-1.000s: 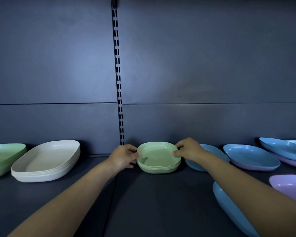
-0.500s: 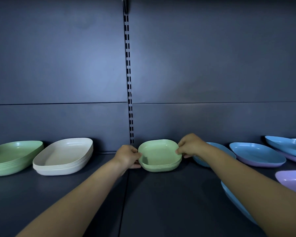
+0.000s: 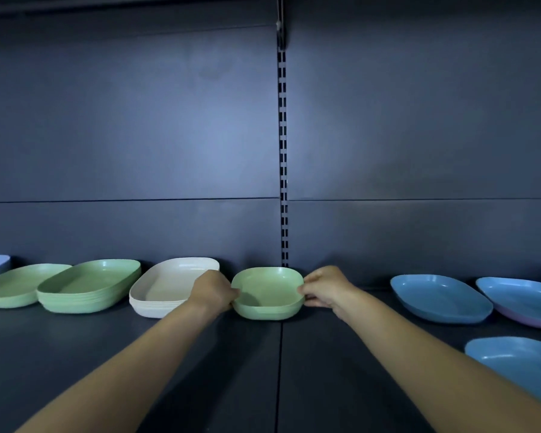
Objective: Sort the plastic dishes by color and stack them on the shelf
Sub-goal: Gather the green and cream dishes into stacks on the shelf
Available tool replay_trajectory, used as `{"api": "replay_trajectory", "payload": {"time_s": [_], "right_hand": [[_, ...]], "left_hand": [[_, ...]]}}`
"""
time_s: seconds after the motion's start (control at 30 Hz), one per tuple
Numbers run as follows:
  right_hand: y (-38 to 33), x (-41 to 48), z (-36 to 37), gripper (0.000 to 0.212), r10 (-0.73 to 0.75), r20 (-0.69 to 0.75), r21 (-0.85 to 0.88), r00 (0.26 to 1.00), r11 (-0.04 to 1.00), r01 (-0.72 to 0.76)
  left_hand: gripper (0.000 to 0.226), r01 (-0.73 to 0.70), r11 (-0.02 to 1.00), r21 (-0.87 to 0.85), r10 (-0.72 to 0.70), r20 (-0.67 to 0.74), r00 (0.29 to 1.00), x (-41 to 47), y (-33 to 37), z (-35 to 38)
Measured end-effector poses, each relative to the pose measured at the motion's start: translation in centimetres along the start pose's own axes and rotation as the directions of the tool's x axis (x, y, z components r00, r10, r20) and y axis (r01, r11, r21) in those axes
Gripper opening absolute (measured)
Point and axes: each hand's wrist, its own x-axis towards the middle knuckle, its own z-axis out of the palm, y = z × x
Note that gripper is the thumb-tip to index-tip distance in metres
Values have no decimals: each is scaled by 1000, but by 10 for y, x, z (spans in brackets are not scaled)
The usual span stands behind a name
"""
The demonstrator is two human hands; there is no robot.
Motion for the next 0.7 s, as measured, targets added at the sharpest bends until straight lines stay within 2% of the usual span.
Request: {"api": "replay_trajectory", "payload": {"time_s": [0.07, 0.17, 0.33, 0.47, 0.57, 0.7], "right_hand": [[2, 3, 1, 22, -3, 2, 38, 1000, 999, 3], [4, 3, 0, 19, 10, 47, 88, 999, 996, -15], [3, 1, -1, 15, -10, 70, 52, 998, 999, 6], [-3, -9, -14, 9, -70, 104, -211, 992, 973, 91], [-11, -17, -30, 28, -131, 141, -418, 981, 890, 179], [-30, -39, -58, 46, -215, 214, -741, 953, 600, 301]], "left_hand": [[14, -4, 999, -37, 4, -2, 1000, 0, -4, 2], [14, -26, 1000, 2, 26, -12, 1000, 0, -6, 2], [20, -59, 995, 82, 61, -30, 998, -2, -8, 2], [31, -106, 965, 238, 113, -17, 993, -8, -3, -6], [38, -152, 910, 385, 165, -1, 986, -14, 5, -16], [40, -233, 843, 486, 256, 19, 967, -31, 25, -30]]}}
